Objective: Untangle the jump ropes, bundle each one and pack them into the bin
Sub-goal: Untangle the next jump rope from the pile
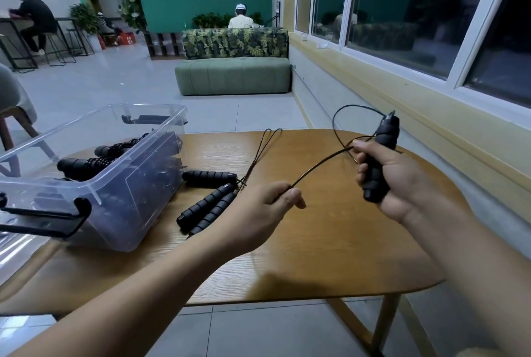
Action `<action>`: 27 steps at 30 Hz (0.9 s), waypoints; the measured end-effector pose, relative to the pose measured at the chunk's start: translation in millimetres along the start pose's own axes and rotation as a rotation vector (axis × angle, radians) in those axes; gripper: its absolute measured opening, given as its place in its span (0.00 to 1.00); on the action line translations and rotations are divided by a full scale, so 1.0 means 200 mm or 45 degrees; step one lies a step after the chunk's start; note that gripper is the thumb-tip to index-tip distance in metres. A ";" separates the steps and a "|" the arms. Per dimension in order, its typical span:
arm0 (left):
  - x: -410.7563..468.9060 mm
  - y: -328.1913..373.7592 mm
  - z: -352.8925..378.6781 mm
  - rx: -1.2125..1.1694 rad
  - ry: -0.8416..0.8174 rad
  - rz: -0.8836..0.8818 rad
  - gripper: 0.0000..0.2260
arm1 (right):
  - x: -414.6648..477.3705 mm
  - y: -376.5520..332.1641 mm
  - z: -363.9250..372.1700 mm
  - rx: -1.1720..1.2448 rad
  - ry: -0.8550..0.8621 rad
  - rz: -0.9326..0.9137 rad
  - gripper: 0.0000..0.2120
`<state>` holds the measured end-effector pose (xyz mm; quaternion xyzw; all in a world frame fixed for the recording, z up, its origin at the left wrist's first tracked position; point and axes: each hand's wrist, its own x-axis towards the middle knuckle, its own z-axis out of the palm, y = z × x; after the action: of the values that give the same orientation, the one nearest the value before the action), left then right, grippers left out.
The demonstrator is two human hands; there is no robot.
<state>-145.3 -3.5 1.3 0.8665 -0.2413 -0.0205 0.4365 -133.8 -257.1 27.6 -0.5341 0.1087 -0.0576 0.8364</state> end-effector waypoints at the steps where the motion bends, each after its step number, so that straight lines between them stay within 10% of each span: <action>1: 0.00 0.00 0.00 0.001 0.002 -0.003 0.14 | 0.01 0.00 -0.01 0.010 -0.004 0.011 0.09; 9: 0.01 0.02 0.02 0.061 -0.004 0.009 0.14 | -0.14 0.12 0.09 -0.289 -0.254 0.020 0.23; 16: 0.00 0.05 0.03 0.130 -0.046 0.086 0.12 | -0.22 0.17 0.17 -0.447 -0.381 -0.026 0.11; 27: 0.03 0.00 0.01 0.193 0.044 0.093 0.13 | -0.05 0.06 0.04 -0.193 -0.047 -0.090 0.13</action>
<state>-140.2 -7.5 0.9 0.8880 -0.2660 0.0287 0.3741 -141.6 -243.3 22.0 -0.6002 0.0785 -0.0690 0.7930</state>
